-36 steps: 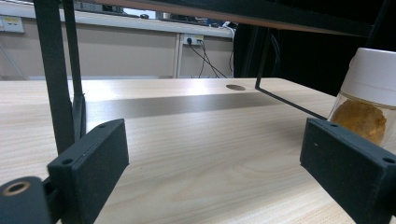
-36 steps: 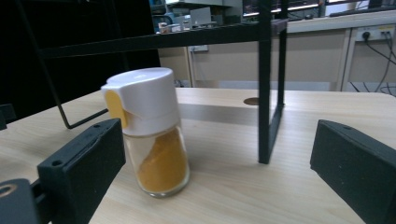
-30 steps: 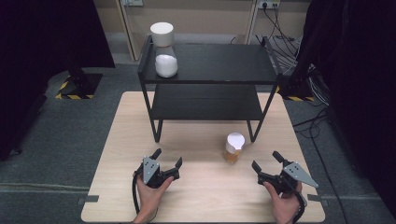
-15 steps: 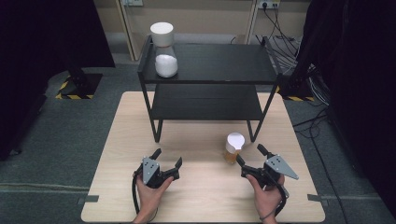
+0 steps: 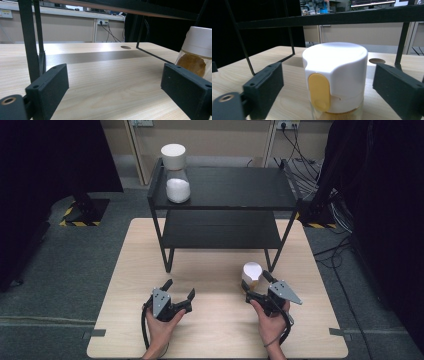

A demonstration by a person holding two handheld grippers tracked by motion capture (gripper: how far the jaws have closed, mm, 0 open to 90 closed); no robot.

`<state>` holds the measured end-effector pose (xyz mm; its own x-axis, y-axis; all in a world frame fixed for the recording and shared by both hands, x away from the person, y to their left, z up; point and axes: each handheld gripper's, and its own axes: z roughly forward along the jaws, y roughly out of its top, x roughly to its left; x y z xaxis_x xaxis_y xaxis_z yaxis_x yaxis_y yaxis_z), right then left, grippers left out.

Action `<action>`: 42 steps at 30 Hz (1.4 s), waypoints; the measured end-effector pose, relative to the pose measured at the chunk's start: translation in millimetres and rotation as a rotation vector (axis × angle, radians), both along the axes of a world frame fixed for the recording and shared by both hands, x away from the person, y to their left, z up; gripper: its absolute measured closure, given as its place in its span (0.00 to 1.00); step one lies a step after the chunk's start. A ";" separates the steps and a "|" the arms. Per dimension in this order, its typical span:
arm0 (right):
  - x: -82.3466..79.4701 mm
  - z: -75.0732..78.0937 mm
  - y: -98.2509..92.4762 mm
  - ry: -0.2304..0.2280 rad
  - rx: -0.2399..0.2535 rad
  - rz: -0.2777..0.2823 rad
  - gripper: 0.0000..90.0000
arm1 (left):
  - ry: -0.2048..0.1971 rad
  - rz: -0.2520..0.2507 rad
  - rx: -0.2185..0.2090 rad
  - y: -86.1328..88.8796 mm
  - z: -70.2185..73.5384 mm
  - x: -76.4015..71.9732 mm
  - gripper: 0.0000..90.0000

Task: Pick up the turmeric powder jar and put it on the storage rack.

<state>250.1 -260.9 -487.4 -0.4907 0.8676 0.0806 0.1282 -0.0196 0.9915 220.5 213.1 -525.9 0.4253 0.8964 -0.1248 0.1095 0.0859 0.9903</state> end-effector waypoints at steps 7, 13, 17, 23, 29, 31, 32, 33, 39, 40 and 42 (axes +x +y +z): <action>9.6 -2.0 2.3 0.016 0.001 -0.015 0.20 | 0.001 -0.001 0.000 0.2 0.1 0.2 0.08; 12.2 -5.0 2.0 -0.001 -0.006 -0.014 0.30 | 0.000 -0.001 0.000 0.2 0.0 0.2 0.08; 11.3 -8.6 3.1 -0.015 -0.003 -0.015 0.32 | 0.001 -0.001 -0.001 0.3 0.1 0.3 0.08; 10.5 -8.5 3.6 -0.027 -0.016 -0.018 0.33 | 0.001 -0.002 -0.001 0.4 0.1 0.4 0.08; 9.6 -1.7 2.0 -0.023 -0.039 -0.024 0.34 | 0.001 -0.003 0.000 0.4 0.1 0.4 0.08; 8.9 0.5 1.1 -0.022 -0.044 -0.022 0.34 | 0.001 -0.003 0.000 0.4 0.1 0.4 0.08; 8.5 1.1 1.2 -0.023 -0.049 -0.021 0.34 | 0.001 -0.003 0.000 0.3 0.1 0.4 0.08; 8.1 1.5 1.4 -0.023 -0.052 -0.019 0.34 | 0.001 -0.003 0.000 0.3 0.2 0.4 0.08; 8.5 4.1 0.7 -0.025 -0.045 -0.009 0.34 | 0.001 -0.003 -0.001 0.4 0.2 0.5 0.08; 8.1 5.2 0.6 -0.028 -0.041 -0.007 0.34 | 0.001 -0.003 0.000 0.5 0.2 0.5 0.08; 7.7 8.7 0.2 -0.035 -0.040 -0.003 0.34 | 0.002 -0.003 0.000 0.5 0.3 0.6 0.08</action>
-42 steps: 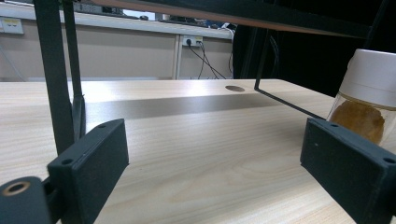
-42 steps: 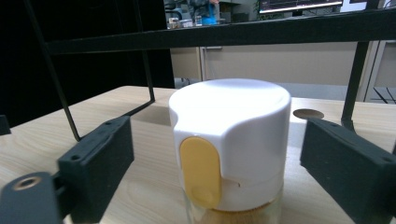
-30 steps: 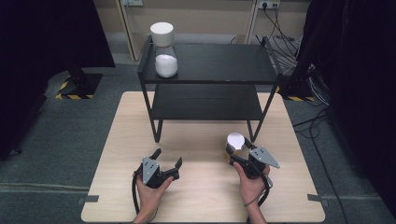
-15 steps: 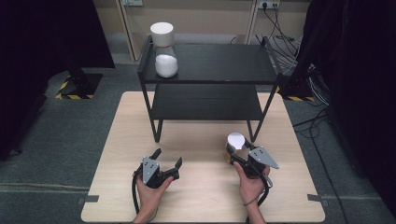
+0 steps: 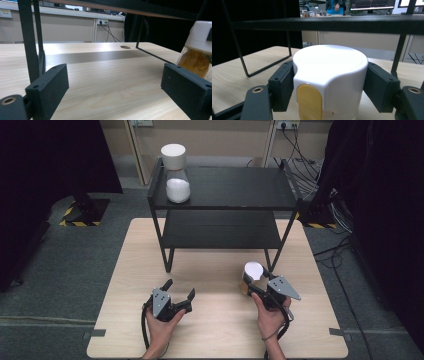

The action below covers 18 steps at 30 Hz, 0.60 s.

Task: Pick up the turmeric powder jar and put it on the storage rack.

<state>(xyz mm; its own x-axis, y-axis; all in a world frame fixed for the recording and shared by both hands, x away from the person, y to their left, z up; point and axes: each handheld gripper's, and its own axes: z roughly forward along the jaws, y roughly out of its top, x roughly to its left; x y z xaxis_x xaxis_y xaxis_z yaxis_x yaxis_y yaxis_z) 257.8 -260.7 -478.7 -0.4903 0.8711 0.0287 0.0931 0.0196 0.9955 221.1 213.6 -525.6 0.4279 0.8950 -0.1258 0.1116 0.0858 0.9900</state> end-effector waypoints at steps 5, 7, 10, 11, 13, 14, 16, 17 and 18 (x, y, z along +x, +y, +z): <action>-3.5 10.0 -0.5 -0.028 0.009 0.011 0.34 | -0.001 0.001 0.000 -0.2 -0.2 -0.3 0.08; -4.6 14.2 -1.2 -0.038 0.012 0.017 0.34 | -0.001 0.002 0.000 -0.4 -0.2 -0.3 0.08; -5.4 21.1 -2.6 -0.046 0.015 0.023 0.34 | -0.002 0.002 0.000 -0.3 -0.3 -0.5 0.08; -5.9 23.5 -2.7 -0.049 0.015 0.023 0.34 | -0.001 0.002 -0.001 -0.2 -0.2 -0.4 0.08; -6.5 28.0 -3.6 -0.061 0.016 0.026 0.34 | 0.000 0.003 -0.001 -0.2 -0.1 -0.3 0.08; -6.7 30.3 -4.1 -0.064 0.019 0.027 0.34 | 0.000 0.003 -0.001 -0.2 -0.1 -0.3 0.08; -7.5 34.4 -4.6 -0.071 0.021 0.028 0.34 | -0.001 0.003 0.000 -0.3 -0.2 -0.5 0.08; -8.2 37.2 -5.0 -0.077 0.021 0.029 0.34 | -0.002 0.003 0.000 -0.4 -0.3 -0.6 0.08; -8.7 39.4 -5.3 -0.082 0.021 0.030 0.34 | -0.002 0.003 0.000 -0.4 -0.3 -0.6 0.08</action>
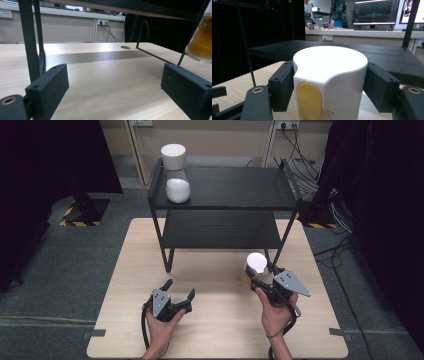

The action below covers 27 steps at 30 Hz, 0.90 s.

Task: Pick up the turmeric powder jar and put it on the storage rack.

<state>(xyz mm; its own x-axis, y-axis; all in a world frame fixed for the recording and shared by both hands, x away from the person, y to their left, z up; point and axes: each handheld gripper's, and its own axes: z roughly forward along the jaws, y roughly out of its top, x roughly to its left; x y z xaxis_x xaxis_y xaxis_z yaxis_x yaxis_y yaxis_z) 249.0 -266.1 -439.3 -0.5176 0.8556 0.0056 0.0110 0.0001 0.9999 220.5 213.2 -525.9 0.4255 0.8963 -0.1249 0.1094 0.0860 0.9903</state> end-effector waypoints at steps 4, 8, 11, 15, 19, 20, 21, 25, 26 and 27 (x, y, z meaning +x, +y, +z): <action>-2.7 7.6 -1.7 -0.021 0.009 0.005 0.34 | 0.001 0.000 -0.001 0.2 0.1 0.2 0.08; -4.8 15.0 -3.2 -0.036 0.022 0.006 0.34 | 0.001 0.000 0.000 0.1 0.2 0.3 0.08; -5.8 21.7 -3.2 -0.050 0.016 0.006 0.34 | 0.001 0.000 0.001 -0.2 0.2 0.2 0.08; -6.1 29.3 -4.7 -0.066 0.021 0.007 0.34 | 0.002 0.000 -0.001 0.1 0.2 0.3 0.08; -5.9 36.8 -6.1 -0.076 0.023 0.006 0.34 | 0.000 0.001 0.001 -0.3 0.1 0.0 0.08; -5.5 38.5 -6.8 -0.077 0.028 0.007 0.34 | 0.000 0.001 0.001 -0.3 0.1 0.0 0.08; -5.5 39.9 -7.3 -0.079 0.031 0.006 0.34 | 0.000 0.001 0.001 -0.3 0.1 0.0 0.08; -5.9 46.7 -8.6 -0.092 0.029 -0.001 0.34 | 0.001 0.002 0.001 -0.5 0.2 0.0 0.08; -6.0 48.1 -8.7 -0.094 0.029 -0.003 0.34 | 0.001 0.002 0.000 -0.5 0.1 -0.1 0.08; -6.2 49.7 -9.0 -0.097 0.026 -0.006 0.34 | 0.000 0.002 0.001 -0.5 0.1 -0.1 0.08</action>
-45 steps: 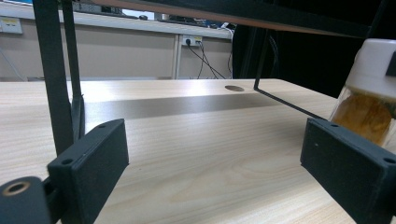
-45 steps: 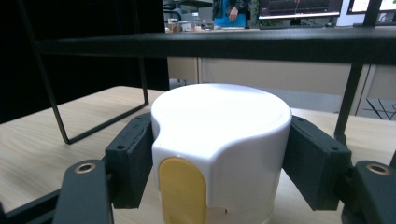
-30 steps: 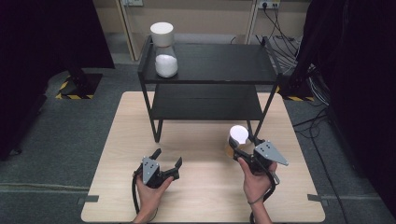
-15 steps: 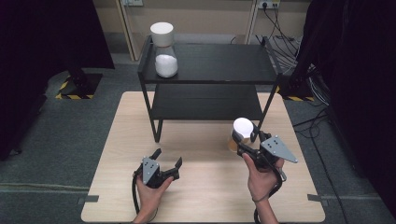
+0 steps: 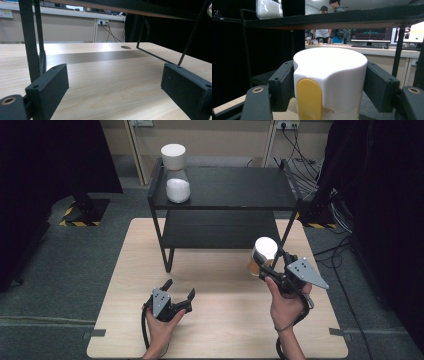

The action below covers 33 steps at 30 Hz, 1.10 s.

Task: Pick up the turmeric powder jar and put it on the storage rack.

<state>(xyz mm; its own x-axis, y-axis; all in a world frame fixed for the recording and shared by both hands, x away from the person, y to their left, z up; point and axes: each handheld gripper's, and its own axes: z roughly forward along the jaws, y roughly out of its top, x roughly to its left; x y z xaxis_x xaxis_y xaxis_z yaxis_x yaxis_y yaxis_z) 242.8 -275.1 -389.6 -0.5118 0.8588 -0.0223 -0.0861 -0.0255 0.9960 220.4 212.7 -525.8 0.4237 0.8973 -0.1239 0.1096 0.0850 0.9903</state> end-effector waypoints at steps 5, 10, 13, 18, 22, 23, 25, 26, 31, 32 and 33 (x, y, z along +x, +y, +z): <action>-0.2 7.3 -2.2 -0.009 -0.003 -0.005 0.34 | 0.000 0.000 0.000 -0.1 0.0 0.0 0.08; 0.1 14.8 -4.4 -0.020 0.003 -0.010 0.34 | 0.000 0.001 0.000 -0.2 0.1 0.1 0.08; 0.4 19.6 -5.2 -0.023 0.005 -0.012 0.34 | 0.001 0.001 0.001 -0.3 0.1 0.0 0.08; 2.0 28.1 -6.5 -0.029 0.005 -0.016 0.34 | 0.000 0.001 0.001 -0.4 0.1 0.0 0.08; 3.2 35.7 -7.2 -0.034 0.004 -0.019 0.34 | 0.000 0.001 0.001 -0.4 0.1 0.1 0.08; 3.4 37.8 -7.3 -0.035 0.005 -0.020 0.34 | 0.000 0.001 0.002 -0.5 0.1 0.1 0.08; 4.0 41.7 -7.4 -0.038 0.007 -0.021 0.34 | -0.001 0.001 0.004 -0.6 0.2 -0.1 0.08; 4.3 43.5 -7.4 -0.042 0.005 -0.021 0.34 | -0.002 0.001 0.003 -0.6 0.0 -0.1 0.08; 5.0 51.9 -6.9 -0.049 0.008 -0.024 0.34 | -0.001 0.001 0.004 -0.5 0.1 -0.1 0.08; 5.4 53.0 -7.0 -0.052 0.008 -0.024 0.34 | -0.001 0.001 0.004 -0.5 0.2 -0.1 0.08; 5.5 54.3 -6.9 -0.051 0.009 -0.025 0.34 | -0.001 0.001 0.005 -0.5 0.2 0.0 0.08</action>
